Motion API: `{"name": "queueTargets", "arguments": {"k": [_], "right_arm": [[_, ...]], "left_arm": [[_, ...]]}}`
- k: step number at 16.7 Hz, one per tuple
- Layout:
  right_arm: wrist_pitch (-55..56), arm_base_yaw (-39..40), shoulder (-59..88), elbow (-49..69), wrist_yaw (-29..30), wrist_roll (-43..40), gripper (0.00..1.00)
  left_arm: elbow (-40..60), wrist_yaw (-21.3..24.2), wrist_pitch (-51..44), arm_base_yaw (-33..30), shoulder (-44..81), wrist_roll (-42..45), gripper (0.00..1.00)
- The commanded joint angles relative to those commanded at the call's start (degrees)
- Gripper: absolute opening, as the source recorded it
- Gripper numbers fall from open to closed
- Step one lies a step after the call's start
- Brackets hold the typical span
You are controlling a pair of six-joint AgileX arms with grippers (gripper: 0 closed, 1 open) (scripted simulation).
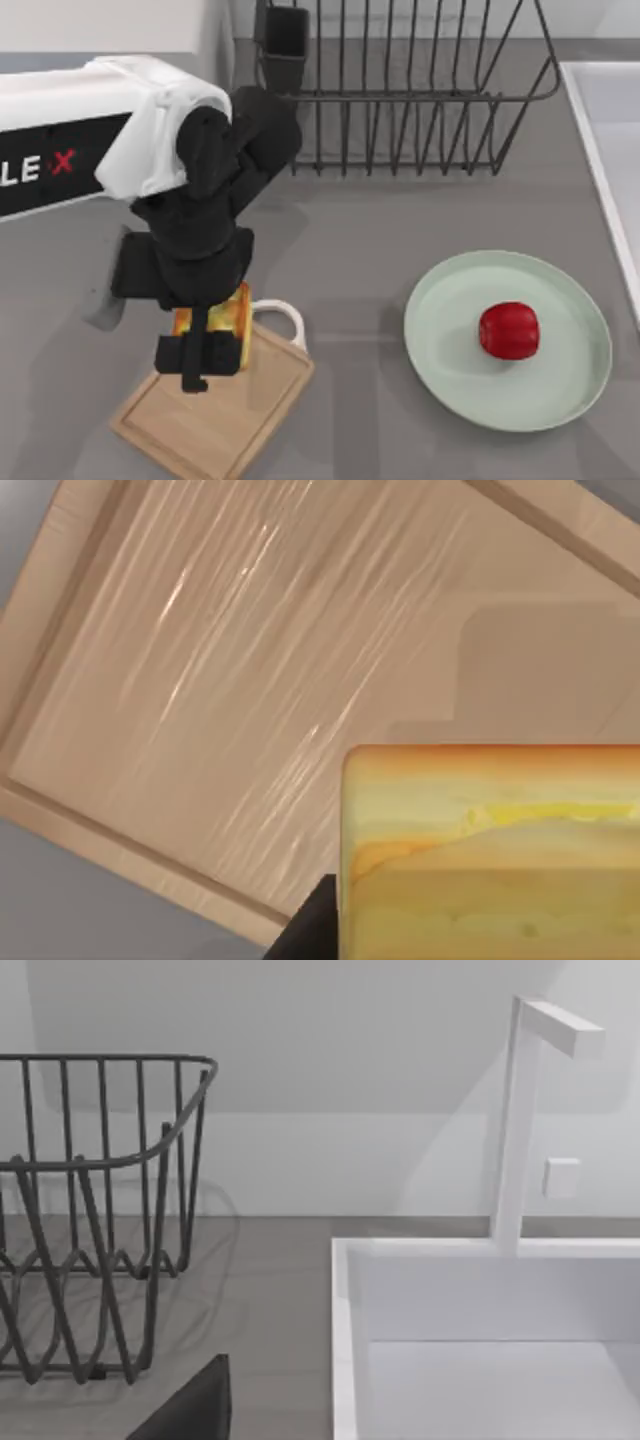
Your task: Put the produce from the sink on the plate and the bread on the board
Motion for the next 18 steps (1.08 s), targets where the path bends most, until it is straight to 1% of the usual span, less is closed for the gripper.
{"name": "queueTargets", "arguments": {"k": [3,9,18], "right_arm": [[0.0,0.0,0.0,0.0,0.0,0.0,1.0],[0.0,0.0,0.0,0.0,0.0,0.0,1.0],[0.0,0.0,0.0,0.0,0.0,0.0,1.0]], "left_arm": [[-0.4,-0.04,0.25,-0.8,-0.23,-2.83,0.0],[-0.44,-0.02,0.56,-0.53,0.06,-2.66,0.0],[-5.3,-0.02,8.85,-0.7,2.27,-2.69,0.0]]}}
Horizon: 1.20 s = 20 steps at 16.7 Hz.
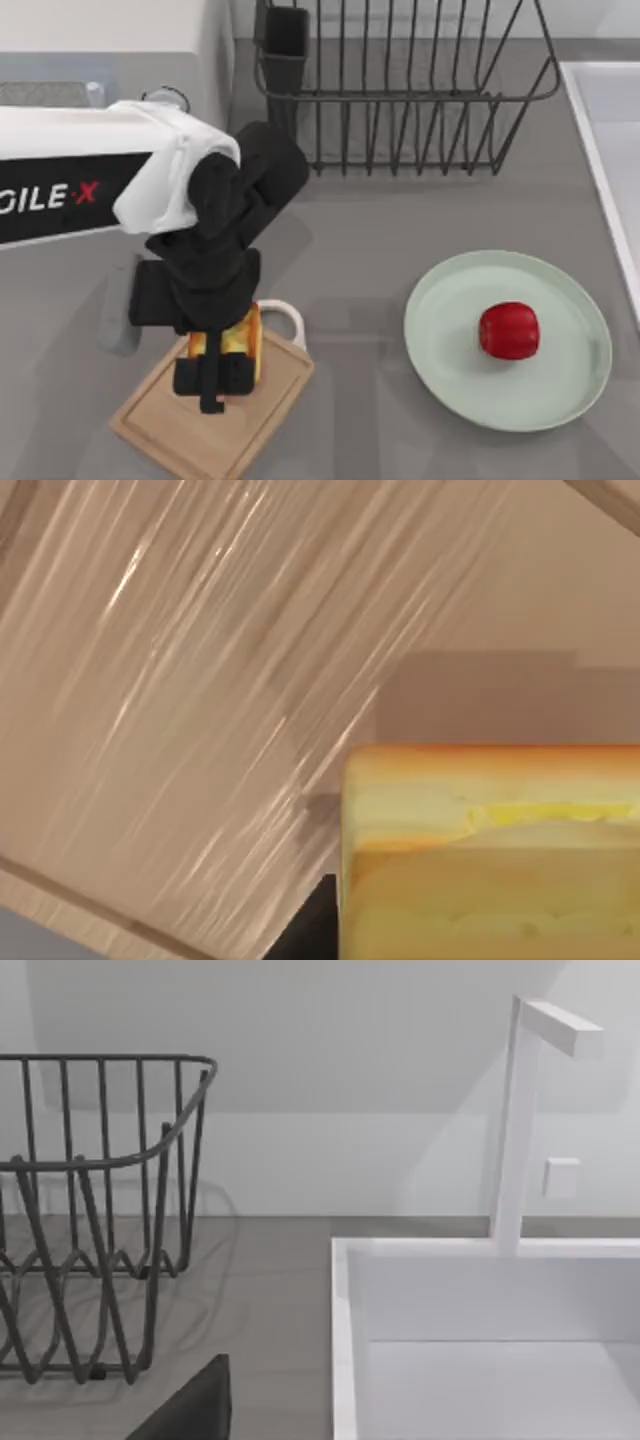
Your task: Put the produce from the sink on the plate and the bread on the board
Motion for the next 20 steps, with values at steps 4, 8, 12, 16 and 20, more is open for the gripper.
{"name": "queueTargets", "arguments": {"k": [4,8,12,16,20], "right_arm": [[0.0,0.0,0.0,0.0,0.0,0.0,1.0],[0.0,0.0,0.0,0.0,0.0,0.0,1.0],[0.0,0.0,0.0,0.0,0.0,0.0,1.0],[0.0,0.0,0.0,0.0,0.0,0.0,1.0],[0.0,0.0,0.0,0.0,0.0,0.0,1.0]], "left_arm": [[-1.47,-0.01,1.45,-0.04,1.18,-0.02,0.0],[-1.47,-0.01,1.45,-0.04,1.18,-0.02,0.08],[-1.47,-0.01,1.45,-0.04,1.18,-0.02,0.38],[-1.47,-0.01,1.45,-0.04,1.18,-0.02,0.68],[-1.47,-0.01,1.45,-0.04,1.18,-0.02,0.98]]}}
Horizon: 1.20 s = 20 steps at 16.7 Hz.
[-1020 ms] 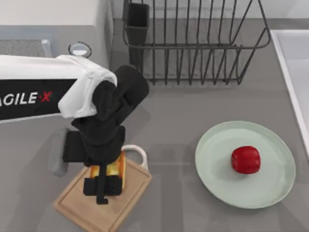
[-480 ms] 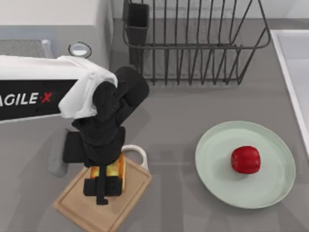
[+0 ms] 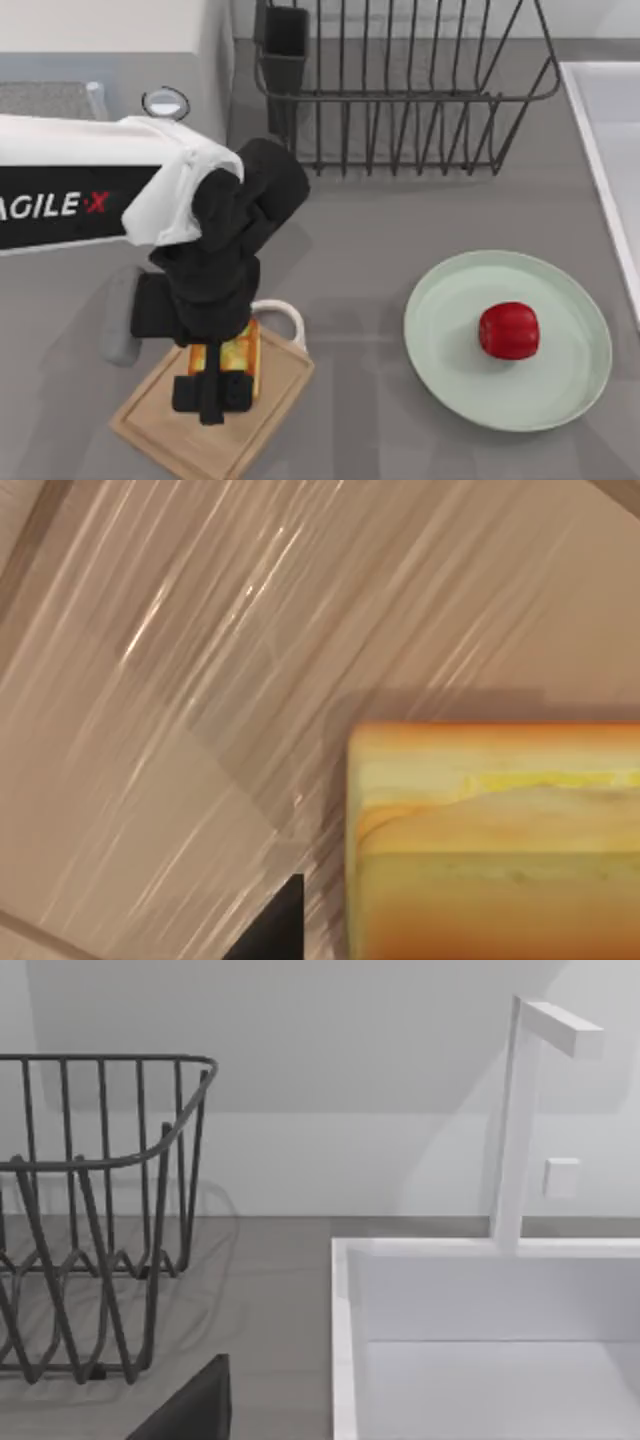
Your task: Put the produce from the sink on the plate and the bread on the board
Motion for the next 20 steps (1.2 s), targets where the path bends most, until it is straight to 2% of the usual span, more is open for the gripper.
{"name": "queueTargets", "arguments": {"k": [12,16,20], "right_arm": [[0.0,0.0,0.0,0.0,0.0,0.0,1.0],[0.0,0.0,0.0,0.0,0.0,0.0,1.0],[0.0,0.0,0.0,0.0,0.0,0.0,1.0]], "left_arm": [[-0.44,0.09,1.07,0.87,-1.31,1.75,1.0],[-3.09,0.25,6.49,4.94,-9.25,12.41,1.0],[-8.03,0.07,13.6,10.03,-25.65,32.42,1.0]]}}
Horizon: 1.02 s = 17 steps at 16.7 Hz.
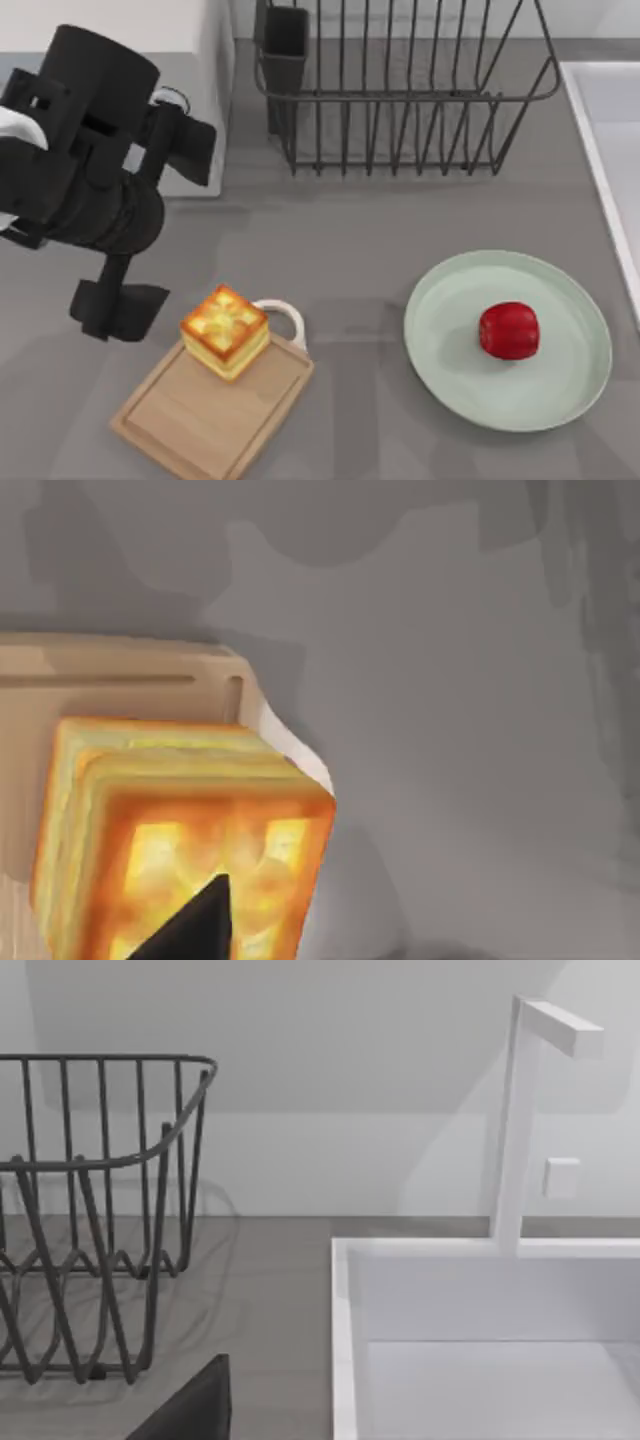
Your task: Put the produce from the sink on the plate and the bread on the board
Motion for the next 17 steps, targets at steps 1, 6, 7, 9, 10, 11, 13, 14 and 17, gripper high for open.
{"name": "queueTargets", "arguments": {"k": [1,6,7,9,10,11,13,14,17], "right_arm": [[0.0,0.0,0.0,0.0,0.0,0.0,1.0],[0.0,0.0,0.0,0.0,0.0,0.0,1.0],[0.0,0.0,0.0,0.0,0.0,0.0,1.0],[0.0,0.0,0.0,0.0,0.0,0.0,1.0],[0.0,0.0,0.0,0.0,0.0,0.0,1.0],[0.0,0.0,0.0,0.0,0.0,0.0,1.0],[0.0,0.0,0.0,0.0,0.0,0.0,1.0],[0.0,0.0,0.0,0.0,0.0,0.0,1.0],[0.0,0.0,0.0,0.0,0.0,0.0,1.0]], "left_arm": [[-2.21,-0.1,1.94,1.37,-5.17,6.43,1.0],[-19.16,-0.6,12.94,8.98,-33.6,43.95,1.0],[-22.99,-0.64,15.39,10.71,-39.3,51.03,1.0],[-30.12,-0.7,20.23,14.18,-50.23,63.54,1.0],[-33.57,-0.69,22.46,15.86,-55.32,68.96,1.0],[-37.12,-0.63,24.48,17.43,-60.03,73.83,1.0],[-44.15,-0.41,28.03,20.28,-67.99,81.82,1.0],[-47.26,-0.29,29.66,21.62,-71.22,84.97,1.0],[-54.07,0.1,33.81,25.07,-77.77,91.16,1.0]]}}
